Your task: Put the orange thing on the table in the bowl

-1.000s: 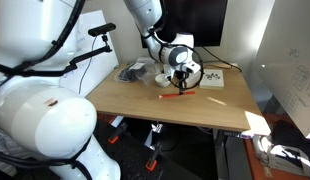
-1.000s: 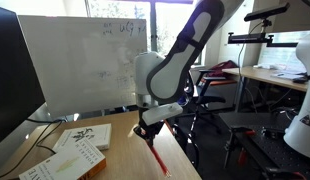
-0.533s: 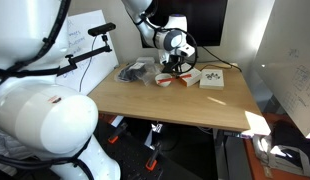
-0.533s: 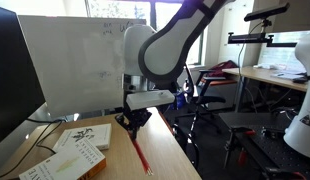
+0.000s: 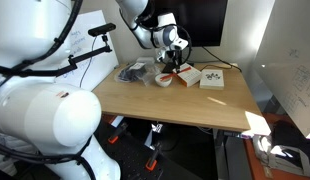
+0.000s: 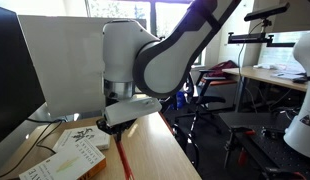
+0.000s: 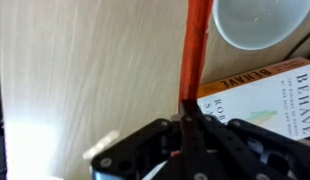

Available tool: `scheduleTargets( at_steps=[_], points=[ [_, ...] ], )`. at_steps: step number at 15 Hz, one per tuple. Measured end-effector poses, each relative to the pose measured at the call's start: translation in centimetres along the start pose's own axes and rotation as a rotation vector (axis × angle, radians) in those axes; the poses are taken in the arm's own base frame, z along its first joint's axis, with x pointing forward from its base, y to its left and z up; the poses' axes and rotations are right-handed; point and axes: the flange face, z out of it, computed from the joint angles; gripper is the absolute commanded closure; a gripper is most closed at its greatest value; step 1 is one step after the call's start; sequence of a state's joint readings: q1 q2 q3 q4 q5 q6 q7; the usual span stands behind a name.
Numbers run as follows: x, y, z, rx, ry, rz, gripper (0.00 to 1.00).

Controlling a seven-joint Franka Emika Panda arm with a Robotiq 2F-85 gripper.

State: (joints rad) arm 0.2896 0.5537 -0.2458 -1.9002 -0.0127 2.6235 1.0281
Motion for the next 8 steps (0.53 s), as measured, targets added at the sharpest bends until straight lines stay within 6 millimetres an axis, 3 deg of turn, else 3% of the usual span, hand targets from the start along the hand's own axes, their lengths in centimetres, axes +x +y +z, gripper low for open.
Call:
scheduleTargets(
  at_steps=[8],
  points=[
    [-2.2,-6.7,1.1,0.004,0.125,-0.101,1.00]
  ],
)
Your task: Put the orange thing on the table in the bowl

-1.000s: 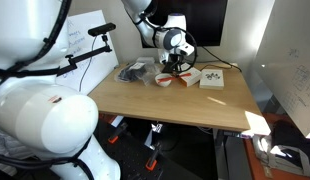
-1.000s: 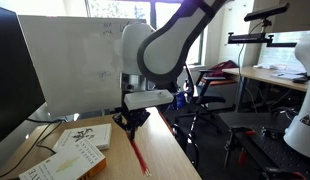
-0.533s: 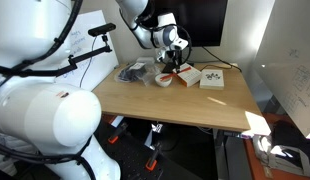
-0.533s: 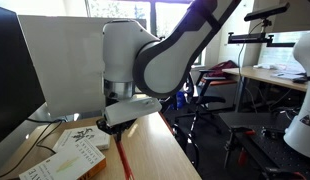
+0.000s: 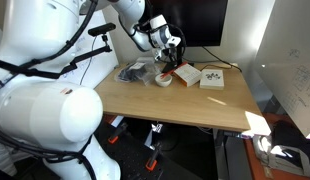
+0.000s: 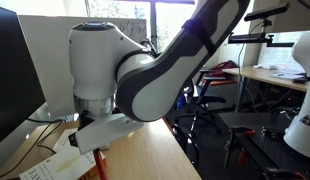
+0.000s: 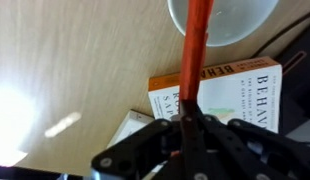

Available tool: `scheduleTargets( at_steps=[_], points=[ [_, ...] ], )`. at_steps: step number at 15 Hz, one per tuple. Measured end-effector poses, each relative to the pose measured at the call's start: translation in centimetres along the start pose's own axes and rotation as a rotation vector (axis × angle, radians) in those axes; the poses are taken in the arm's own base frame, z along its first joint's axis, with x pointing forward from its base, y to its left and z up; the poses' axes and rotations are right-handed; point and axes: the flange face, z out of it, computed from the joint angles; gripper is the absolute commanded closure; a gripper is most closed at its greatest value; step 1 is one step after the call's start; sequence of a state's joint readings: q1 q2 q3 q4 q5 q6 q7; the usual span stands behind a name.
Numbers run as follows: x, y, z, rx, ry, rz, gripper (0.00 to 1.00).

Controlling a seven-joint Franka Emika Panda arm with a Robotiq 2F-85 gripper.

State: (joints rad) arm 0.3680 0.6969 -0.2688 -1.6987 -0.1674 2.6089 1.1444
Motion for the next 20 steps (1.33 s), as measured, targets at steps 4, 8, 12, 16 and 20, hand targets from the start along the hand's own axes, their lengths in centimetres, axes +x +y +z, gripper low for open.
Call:
scheduleTargets(
  at_steps=[4,8,12,16,20],
  points=[
    [-0.5,-1.6,1.7,-0.014,0.038,-0.055,1.00],
    [-1.1,-3.3,3.2,-0.028,0.056,-0.084,1.00],
    [-3.3,-4.6,4.7,-0.059,0.057,-0.135,1.00],
    [-4.4,-5.2,5.4,-0.081,0.104,-0.191,1.00],
    [-4.7,-5.2,6.1,-0.098,0.119,-0.204,1.00]
  ],
)
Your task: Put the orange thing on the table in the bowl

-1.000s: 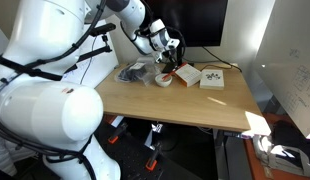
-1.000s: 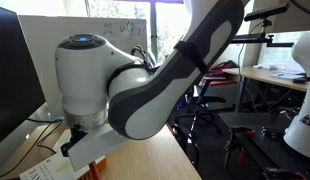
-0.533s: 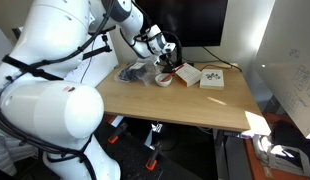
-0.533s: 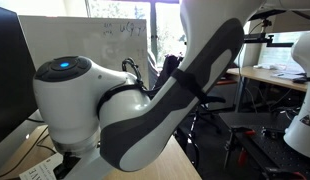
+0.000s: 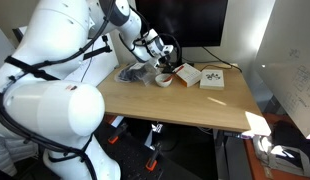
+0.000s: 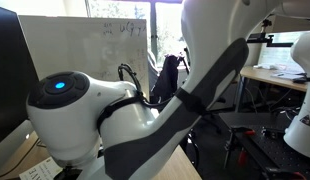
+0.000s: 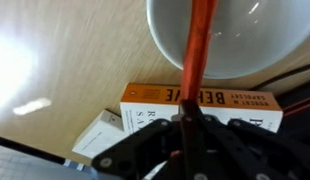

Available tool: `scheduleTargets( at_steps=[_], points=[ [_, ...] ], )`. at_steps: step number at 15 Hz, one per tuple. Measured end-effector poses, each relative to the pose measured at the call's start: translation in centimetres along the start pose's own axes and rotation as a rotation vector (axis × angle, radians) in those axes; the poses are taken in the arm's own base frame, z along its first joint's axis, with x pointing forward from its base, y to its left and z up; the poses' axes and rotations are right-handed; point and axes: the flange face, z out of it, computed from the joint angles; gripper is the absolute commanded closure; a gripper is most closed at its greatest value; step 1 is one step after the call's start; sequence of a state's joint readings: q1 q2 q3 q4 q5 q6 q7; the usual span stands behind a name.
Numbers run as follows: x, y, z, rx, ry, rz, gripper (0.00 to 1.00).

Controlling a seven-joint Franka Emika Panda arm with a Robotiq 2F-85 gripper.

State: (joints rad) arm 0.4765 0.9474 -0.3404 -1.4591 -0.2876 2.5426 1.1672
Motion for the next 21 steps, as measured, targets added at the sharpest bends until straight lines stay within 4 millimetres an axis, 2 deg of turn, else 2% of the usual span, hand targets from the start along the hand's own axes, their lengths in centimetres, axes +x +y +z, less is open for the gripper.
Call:
scheduleTargets(
  at_steps=[5,11,12,13,15,18,21],
  points=[
    [-0.2,-0.1,0.7,-0.009,0.000,-0.003,1.00],
    [-0.1,-1.1,-0.3,0.022,-0.006,0.002,1.00],
    [-0.3,-1.3,-0.4,0.027,-0.010,0.001,0.97],
    [-0.5,-1.5,-0.5,0.030,-0.017,-0.002,0.73],
    [-1.0,-1.6,-0.4,0.025,-0.035,-0.006,0.69],
    [-1.6,-1.6,-0.1,0.007,-0.061,-0.009,0.48],
    [-1.3,-1.5,-0.2,0.011,-0.065,-0.004,0.24]
  ],
)
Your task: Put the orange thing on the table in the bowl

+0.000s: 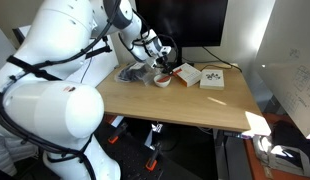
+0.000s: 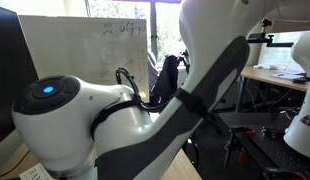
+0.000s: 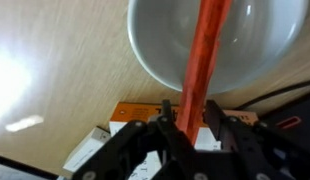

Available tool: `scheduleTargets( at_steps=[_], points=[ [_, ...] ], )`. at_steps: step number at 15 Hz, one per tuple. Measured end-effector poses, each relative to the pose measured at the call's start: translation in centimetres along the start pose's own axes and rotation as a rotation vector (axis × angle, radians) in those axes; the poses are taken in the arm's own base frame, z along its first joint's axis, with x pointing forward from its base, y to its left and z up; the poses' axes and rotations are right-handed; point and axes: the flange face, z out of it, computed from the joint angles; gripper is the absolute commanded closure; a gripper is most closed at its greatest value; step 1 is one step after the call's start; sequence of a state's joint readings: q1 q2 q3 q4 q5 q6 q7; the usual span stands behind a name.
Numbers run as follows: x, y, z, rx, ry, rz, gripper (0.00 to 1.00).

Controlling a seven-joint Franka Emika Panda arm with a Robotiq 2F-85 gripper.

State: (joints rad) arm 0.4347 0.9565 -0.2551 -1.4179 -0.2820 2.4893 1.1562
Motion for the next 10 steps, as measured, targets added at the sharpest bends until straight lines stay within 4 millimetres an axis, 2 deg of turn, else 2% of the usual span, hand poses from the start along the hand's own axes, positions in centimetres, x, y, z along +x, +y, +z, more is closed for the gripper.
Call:
scheduleTargets(
  at_steps=[3,5,10],
  points=[
    [1.4,0.3,-1.3,0.015,0.009,0.014,0.02],
    [2.6,0.7,-2.5,0.035,-0.020,0.009,0.00],
    [4.6,3.0,-6.0,0.041,-0.257,-0.049,0.00]
  ],
)
